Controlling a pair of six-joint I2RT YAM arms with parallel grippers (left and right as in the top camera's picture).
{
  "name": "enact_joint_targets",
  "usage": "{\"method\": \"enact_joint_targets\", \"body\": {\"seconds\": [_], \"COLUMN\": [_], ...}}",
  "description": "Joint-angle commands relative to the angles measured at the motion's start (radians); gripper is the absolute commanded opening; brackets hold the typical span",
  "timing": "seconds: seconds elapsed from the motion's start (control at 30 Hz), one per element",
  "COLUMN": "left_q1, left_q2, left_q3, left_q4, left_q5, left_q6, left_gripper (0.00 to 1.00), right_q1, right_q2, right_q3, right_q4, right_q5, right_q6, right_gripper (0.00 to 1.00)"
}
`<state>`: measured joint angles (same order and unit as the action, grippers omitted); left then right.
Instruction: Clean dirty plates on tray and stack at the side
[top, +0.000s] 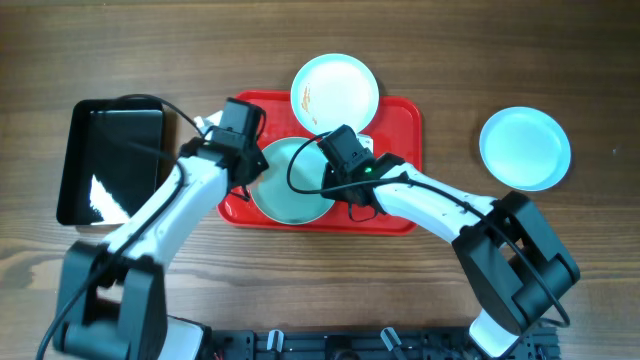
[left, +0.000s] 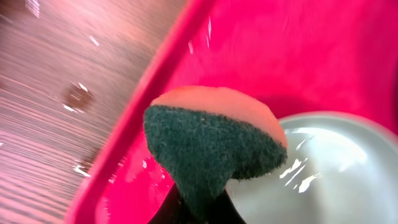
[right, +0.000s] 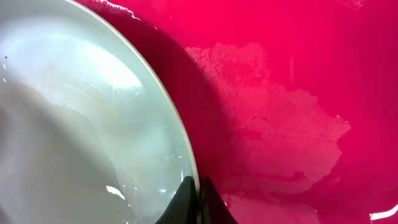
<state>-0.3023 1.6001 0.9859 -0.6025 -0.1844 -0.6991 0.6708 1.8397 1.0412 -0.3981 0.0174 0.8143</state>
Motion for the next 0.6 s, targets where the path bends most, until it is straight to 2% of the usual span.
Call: {"method": "enact_joint_targets", "body": {"seconds": [0.0, 0.27, 0.43, 0.57], "left_q1": [0.005, 0.005, 0.007, 0.008], "left_q2": [-0.072, -0.080, -0.104, -0.113], "left_q3": [-0.007, -0.007, -0.006, -0.006], "left_q4": [0.003, 0.008, 0.031, 0.030], "left_q5": [-0.042, 0.117, 0.290, 0.336], "left_q6": [-0.023, -0.014, 0.083, 0.093], "left_gripper": [0.04, 0.04, 0.04, 0.04], "right_q1": [-0.008, -0.008, -0.008, -0.008], "right_q2": [0.000, 0.000, 0.000, 0.000], "right_q3": [-0.009, -0.009, -0.009, -0.009], "right_q4": [-0.011, -0.011, -0.011, -0.011], "right_q5": [0.043, 0.043, 0.043, 0.047], "right_q6": [0.000, 0.000, 0.000, 0.000], "right_gripper": [0.04, 0.04, 0.04, 0.04]}}
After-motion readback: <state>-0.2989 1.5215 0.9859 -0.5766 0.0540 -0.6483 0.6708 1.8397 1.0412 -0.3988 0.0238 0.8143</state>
